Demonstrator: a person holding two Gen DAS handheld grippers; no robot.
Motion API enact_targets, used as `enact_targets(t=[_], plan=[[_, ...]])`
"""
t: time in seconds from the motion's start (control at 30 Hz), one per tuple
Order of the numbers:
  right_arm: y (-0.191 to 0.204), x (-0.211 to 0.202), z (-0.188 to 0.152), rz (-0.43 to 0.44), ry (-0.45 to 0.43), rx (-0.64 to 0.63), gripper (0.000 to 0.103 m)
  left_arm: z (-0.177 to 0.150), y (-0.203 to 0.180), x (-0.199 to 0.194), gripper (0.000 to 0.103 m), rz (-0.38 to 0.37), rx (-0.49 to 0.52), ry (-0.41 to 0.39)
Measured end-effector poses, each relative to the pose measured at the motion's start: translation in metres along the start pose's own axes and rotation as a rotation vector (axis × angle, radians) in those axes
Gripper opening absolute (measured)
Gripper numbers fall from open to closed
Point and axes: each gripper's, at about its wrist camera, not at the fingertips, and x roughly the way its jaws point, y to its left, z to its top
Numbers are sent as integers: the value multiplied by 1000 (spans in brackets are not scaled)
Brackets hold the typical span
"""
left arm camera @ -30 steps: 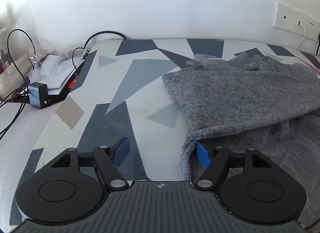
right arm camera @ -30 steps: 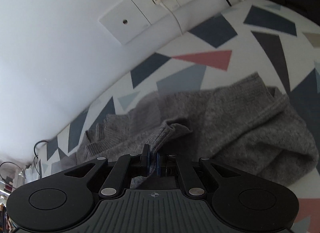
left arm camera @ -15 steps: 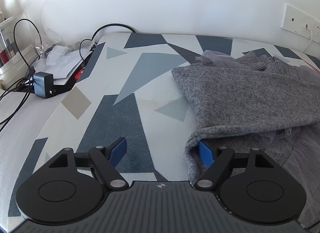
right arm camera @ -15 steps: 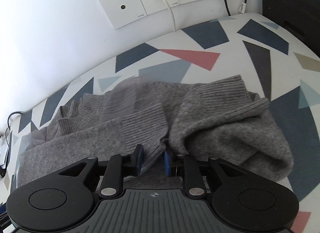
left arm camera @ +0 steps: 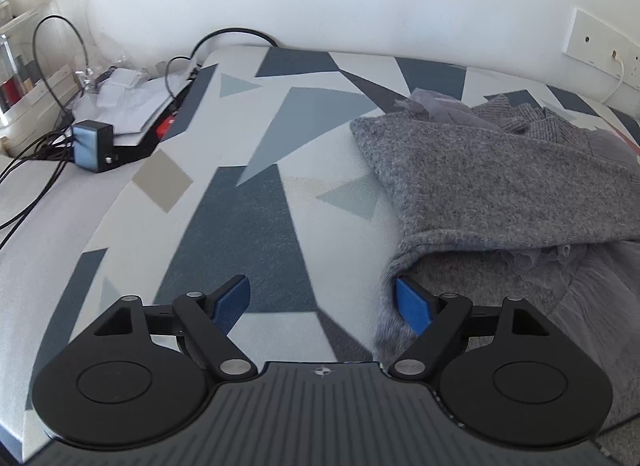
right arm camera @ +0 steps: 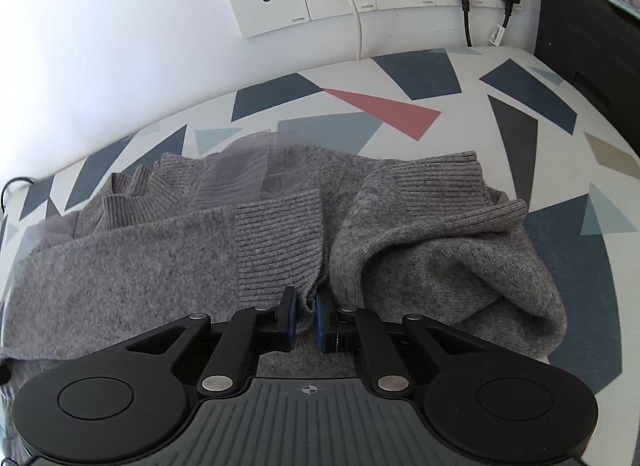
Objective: Fold clothes
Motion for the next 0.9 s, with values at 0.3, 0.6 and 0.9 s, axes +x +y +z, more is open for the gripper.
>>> enact_targets(t=[0.3,0.6,0.9], plan=[[10,-19,-12,31,-15,-54,31,34,-22,-15,81,-103,-1,-107],[-8,-41,-19,53,-69,65,33,31,-96,29,82,-120,172,-31],[-44,-64,-8,81,-189,213,34,33,-101,40,96,-113,180,4]])
